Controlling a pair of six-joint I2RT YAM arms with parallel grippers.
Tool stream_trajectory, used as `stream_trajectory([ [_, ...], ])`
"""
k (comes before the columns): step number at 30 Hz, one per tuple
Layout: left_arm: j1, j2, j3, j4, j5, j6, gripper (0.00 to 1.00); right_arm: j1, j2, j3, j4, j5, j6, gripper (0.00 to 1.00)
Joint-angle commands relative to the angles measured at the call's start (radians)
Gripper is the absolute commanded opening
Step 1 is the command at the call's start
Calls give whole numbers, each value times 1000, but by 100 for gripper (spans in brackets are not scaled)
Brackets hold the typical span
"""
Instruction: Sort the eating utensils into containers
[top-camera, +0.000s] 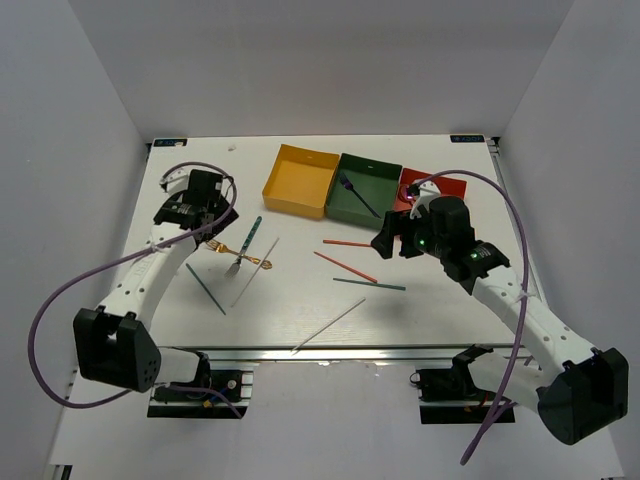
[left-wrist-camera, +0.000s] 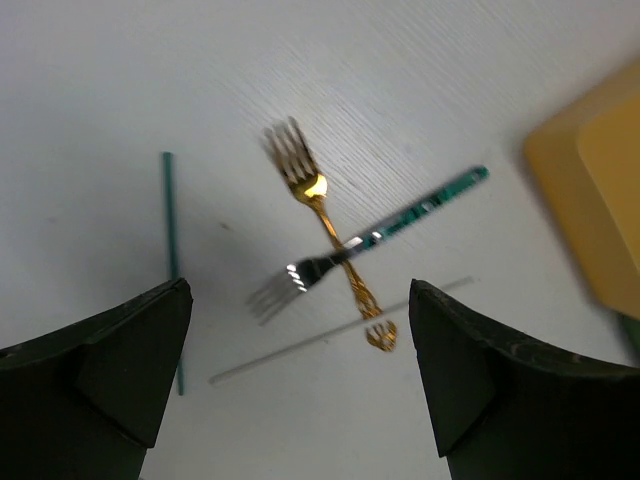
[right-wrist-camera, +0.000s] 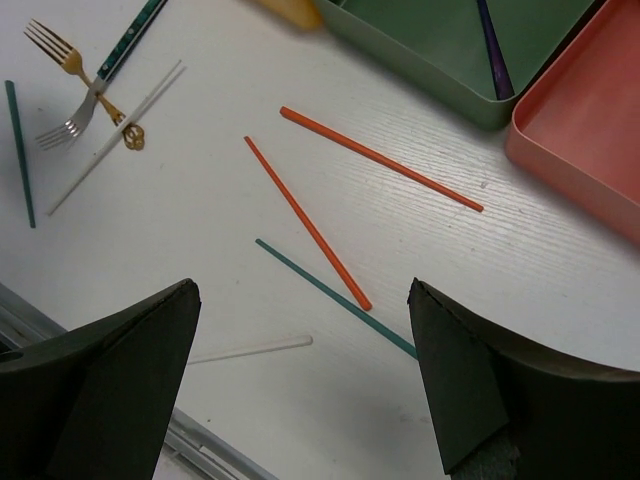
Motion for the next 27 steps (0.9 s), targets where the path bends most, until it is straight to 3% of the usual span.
stream_trajectory([
  [1,-2,58,-10,179,331,120,98,5,1,-4,11,40,-37,89],
  [2,-3,85,-7,245,405,208,98,3,5,-5,11,26,-41,89],
  [4,-3,200,50,224,481,320,98,3,15,-5,9,13,-57,89],
  [10,-3,415,168,228,465,529,98,5,-2,-20,29,-32,-72,90],
  [16,-2,541,240,216,421,692,91,5,-24,-31,34,-56,-81,89],
  [19,1,558,240,253,447,738,84,6,-33,-38,46,-66,-83,89],
  [22,14,582,236,247,477,747,61,6,-35,-38,49,-72,-84,89],
  [27,17,592,176,284,523,766,63,6,-41,-38,47,-76,-86,89],
])
